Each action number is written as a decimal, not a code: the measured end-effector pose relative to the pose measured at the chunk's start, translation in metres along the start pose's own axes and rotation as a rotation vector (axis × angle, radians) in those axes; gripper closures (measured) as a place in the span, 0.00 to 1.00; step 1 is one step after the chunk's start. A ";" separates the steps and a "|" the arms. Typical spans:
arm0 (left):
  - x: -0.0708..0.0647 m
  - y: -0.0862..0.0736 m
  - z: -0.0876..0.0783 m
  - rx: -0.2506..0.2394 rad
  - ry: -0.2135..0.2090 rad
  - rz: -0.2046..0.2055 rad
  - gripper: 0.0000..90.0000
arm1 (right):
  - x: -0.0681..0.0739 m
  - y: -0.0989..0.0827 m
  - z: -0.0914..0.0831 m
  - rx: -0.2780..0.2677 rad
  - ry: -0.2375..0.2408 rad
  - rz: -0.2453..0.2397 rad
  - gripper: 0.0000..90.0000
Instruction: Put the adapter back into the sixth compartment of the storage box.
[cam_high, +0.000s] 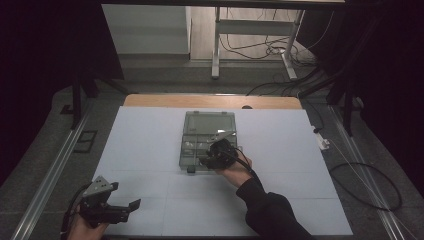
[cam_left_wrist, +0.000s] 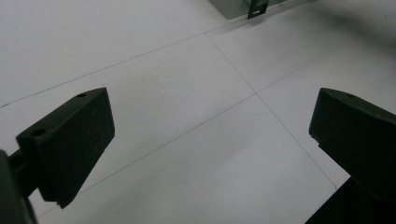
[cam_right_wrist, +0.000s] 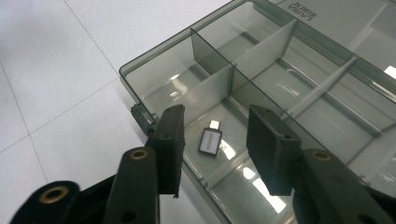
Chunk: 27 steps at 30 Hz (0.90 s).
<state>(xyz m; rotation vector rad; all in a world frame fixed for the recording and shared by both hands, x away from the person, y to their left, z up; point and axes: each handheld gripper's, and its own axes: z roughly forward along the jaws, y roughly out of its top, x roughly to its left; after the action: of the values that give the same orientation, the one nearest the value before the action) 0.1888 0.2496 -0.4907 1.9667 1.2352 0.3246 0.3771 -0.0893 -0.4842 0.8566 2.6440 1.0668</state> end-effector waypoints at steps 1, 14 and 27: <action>0.000 0.000 0.000 0.002 0.000 0.000 0.01 | 0.000 0.000 -0.001 -0.005 -0.002 0.002 0.60; 0.000 0.000 0.000 0.003 0.002 0.002 0.01 | 0.001 -0.007 -0.017 -0.013 0.009 0.005 0.46; -0.001 0.000 0.000 0.004 0.000 0.011 0.01 | 0.005 -0.014 -0.029 -0.005 0.012 -0.007 0.34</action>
<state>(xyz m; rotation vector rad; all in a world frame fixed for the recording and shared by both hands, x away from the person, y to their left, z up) 0.1887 0.2489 -0.4904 1.9773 1.2265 0.3278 0.3562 -0.1115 -0.4719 0.8427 2.6512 1.0794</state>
